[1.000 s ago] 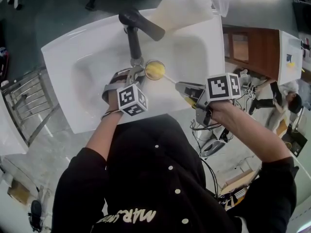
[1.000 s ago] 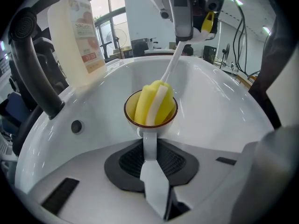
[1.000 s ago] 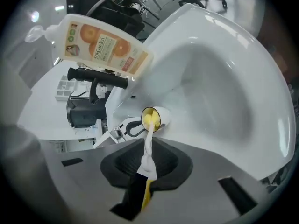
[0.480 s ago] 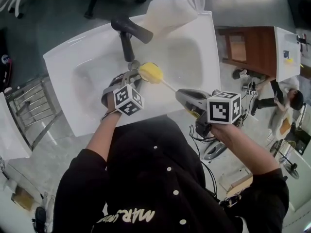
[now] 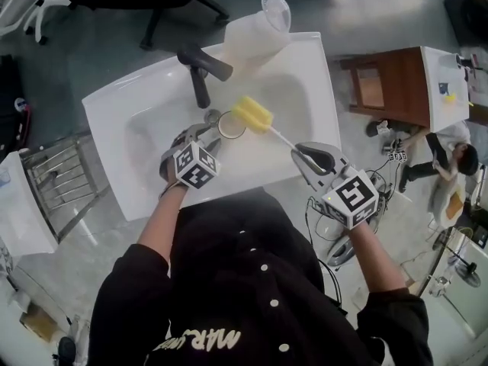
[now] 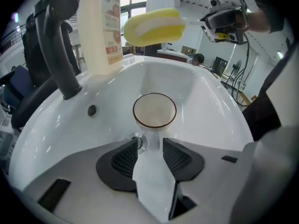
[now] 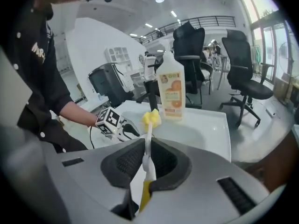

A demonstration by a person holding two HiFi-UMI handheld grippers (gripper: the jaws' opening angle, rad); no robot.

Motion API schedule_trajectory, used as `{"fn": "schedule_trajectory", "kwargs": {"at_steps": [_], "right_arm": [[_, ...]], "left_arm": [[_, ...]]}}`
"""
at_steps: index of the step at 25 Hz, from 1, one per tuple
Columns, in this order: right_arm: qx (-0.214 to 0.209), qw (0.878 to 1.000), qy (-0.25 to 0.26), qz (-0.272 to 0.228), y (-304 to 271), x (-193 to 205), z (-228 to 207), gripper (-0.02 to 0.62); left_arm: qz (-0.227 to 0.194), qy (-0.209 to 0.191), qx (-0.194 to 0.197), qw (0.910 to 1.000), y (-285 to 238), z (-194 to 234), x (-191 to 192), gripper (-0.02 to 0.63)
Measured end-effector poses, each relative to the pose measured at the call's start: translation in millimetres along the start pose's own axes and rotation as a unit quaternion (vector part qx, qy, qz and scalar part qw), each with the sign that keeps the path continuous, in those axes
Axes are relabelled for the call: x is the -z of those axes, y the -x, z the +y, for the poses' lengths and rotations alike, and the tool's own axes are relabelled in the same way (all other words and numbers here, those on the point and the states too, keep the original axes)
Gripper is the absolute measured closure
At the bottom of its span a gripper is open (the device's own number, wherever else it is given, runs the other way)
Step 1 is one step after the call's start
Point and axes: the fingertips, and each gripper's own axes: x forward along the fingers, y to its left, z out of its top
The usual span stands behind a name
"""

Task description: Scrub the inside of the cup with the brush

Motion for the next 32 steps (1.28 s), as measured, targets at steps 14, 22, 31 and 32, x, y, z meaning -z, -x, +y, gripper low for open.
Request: {"fn": "schedule_trajectory", "kwargs": {"at_steps": [14, 22, 31, 32], "right_arm": [[-0.048, 0.948, 0.051, -0.311, 77.4, -138.1, 59.2, 0.543], [0.006, 0.912, 0.038, -0.408, 112.7, -214.6, 28.4, 0.544], [0.074, 0.892, 0.057, -0.442, 131.1, -250.8, 13.1, 0.545], [0.085, 0.889, 0.056, -0.446, 135.6, -254.1, 10.2, 0.545]], "left_arm": [[-0.229, 0.039, -0.096, 0.9679, 191.6, 33.2, -85.8, 0.580], [-0.352, 0.055, -0.178, 0.9172, 313.1, 53.9, -132.9, 0.580], [-0.429, 0.058, -0.253, 0.8651, 403.3, 65.4, -167.1, 0.580], [-0.431, 0.065, -0.258, 0.8624, 410.4, 66.1, -168.2, 0.580]]}}
